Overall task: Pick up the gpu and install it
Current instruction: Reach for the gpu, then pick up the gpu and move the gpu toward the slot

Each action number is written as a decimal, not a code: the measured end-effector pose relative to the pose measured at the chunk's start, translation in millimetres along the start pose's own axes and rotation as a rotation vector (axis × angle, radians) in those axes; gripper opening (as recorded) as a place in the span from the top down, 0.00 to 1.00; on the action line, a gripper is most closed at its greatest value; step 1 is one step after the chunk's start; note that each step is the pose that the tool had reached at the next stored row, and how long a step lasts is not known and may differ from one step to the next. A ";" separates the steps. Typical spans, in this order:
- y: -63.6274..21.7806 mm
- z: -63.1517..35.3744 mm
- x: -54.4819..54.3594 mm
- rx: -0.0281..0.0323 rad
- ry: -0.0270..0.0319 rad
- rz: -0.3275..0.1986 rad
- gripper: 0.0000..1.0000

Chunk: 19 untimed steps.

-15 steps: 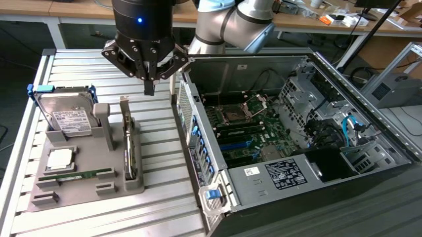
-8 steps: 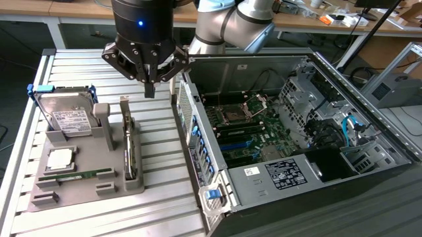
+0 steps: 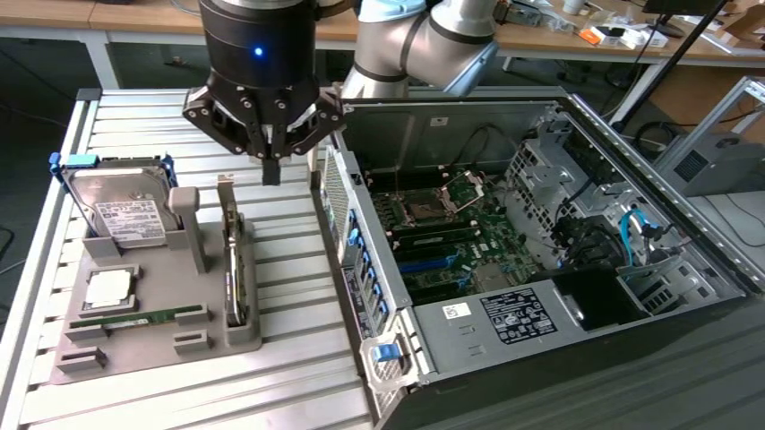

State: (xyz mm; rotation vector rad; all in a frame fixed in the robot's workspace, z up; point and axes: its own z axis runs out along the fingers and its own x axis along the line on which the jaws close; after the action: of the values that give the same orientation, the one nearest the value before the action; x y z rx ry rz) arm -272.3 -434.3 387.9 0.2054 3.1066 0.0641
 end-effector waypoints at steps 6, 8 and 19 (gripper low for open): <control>-6.8 0.2 -0.5 -0.0010 0.0014 -0.035 0.89; -9.0 0.2 -0.6 -0.0012 0.0018 -0.045 0.89; -12.0 0.2 -0.8 -0.0013 0.0023 -0.054 0.89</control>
State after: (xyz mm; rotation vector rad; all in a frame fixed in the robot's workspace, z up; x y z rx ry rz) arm -273.0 -446.2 387.2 0.1210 3.1121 0.0652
